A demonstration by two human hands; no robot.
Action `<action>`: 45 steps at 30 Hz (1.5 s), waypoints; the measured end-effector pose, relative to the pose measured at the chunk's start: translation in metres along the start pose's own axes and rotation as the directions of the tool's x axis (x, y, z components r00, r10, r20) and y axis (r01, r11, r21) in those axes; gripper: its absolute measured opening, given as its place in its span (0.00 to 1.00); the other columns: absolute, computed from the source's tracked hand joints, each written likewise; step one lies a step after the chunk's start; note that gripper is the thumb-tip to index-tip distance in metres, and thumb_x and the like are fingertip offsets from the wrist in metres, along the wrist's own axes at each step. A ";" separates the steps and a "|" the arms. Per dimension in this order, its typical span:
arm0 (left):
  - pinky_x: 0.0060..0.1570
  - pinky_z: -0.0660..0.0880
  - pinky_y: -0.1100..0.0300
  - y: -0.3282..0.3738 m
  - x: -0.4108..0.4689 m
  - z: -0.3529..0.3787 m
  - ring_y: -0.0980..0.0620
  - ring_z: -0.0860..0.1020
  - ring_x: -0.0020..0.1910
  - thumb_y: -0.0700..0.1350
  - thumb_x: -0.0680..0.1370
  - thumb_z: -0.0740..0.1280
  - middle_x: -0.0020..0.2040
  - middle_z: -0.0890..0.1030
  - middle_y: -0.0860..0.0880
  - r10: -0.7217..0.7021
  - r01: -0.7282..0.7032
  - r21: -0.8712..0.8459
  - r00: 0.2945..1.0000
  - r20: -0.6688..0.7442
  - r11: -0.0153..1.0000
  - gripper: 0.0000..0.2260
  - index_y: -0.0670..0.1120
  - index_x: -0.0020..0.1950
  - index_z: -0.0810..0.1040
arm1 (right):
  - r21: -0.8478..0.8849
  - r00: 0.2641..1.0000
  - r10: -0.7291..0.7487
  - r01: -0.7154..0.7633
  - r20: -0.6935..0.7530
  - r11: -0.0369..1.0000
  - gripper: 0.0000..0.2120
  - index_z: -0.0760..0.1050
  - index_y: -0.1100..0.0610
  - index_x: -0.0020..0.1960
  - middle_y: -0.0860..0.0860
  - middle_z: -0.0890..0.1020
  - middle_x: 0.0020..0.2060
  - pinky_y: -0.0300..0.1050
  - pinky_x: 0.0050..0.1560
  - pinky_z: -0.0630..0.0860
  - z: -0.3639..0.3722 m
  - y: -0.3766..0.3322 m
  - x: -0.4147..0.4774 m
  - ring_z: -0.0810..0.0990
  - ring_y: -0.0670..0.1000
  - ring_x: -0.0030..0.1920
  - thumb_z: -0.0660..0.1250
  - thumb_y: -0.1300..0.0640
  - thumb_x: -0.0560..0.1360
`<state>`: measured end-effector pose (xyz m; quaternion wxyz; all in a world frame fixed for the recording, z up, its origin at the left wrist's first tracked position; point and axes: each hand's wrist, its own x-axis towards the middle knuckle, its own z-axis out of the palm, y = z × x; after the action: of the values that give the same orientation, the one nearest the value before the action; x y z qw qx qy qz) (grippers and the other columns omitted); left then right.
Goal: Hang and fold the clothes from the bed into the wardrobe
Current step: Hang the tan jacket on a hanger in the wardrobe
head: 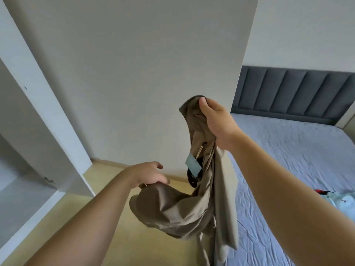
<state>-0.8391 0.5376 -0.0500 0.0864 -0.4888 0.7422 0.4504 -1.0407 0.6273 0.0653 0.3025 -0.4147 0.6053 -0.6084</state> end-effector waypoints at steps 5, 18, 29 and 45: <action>0.47 0.81 0.55 0.003 0.013 0.008 0.49 0.81 0.53 0.51 0.70 0.78 0.66 0.75 0.49 0.153 -0.169 -0.108 0.977 -0.146 0.980 0.42 0.54 0.79 0.59 | 0.185 0.999 0.014 -0.019 0.030 0.982 0.16 0.80 0.56 0.55 0.60 0.84 0.52 0.60 0.56 0.80 0.004 -0.017 -0.002 0.83 0.59 0.55 0.60 0.47 0.82; 0.58 0.78 0.47 -0.020 0.033 0.039 0.43 0.80 0.52 0.48 0.79 0.64 0.54 0.83 0.44 0.066 -0.153 -0.273 0.951 -0.303 0.950 0.14 0.43 0.59 0.81 | 0.209 0.999 0.006 0.004 -0.049 0.978 0.15 0.81 0.55 0.50 0.54 0.85 0.46 0.57 0.56 0.81 0.009 -0.031 -0.010 0.84 0.54 0.50 0.60 0.47 0.83; 0.54 0.76 0.53 -0.067 0.004 -0.059 0.42 0.78 0.51 0.31 0.71 0.62 0.45 0.81 0.42 -0.100 -0.396 -0.918 0.913 -0.397 0.028 0.09 0.38 0.49 0.76 | -0.028 0.994 0.042 -0.045 -0.098 0.999 0.18 0.75 0.59 0.53 0.54 0.78 0.45 0.62 0.61 0.76 0.038 -0.013 -0.010 0.77 0.53 0.47 0.56 0.47 0.83; 0.40 0.78 0.56 -0.187 -0.008 0.017 0.44 0.82 0.40 0.28 0.60 0.63 0.41 0.81 0.41 0.084 0.157 -0.931 0.977 0.194 0.330 0.17 0.42 0.43 0.81 | 0.192 0.998 0.019 -0.031 0.063 0.981 0.15 0.72 0.58 0.48 0.58 0.76 0.43 0.55 0.40 0.74 0.231 -0.053 0.015 0.74 0.56 0.39 0.56 0.47 0.82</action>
<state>-0.6901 0.5340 -0.1641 -0.1255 -0.4150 0.3199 0.8425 -0.8397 0.5062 0.1021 0.3674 -0.3942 0.5390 -0.6474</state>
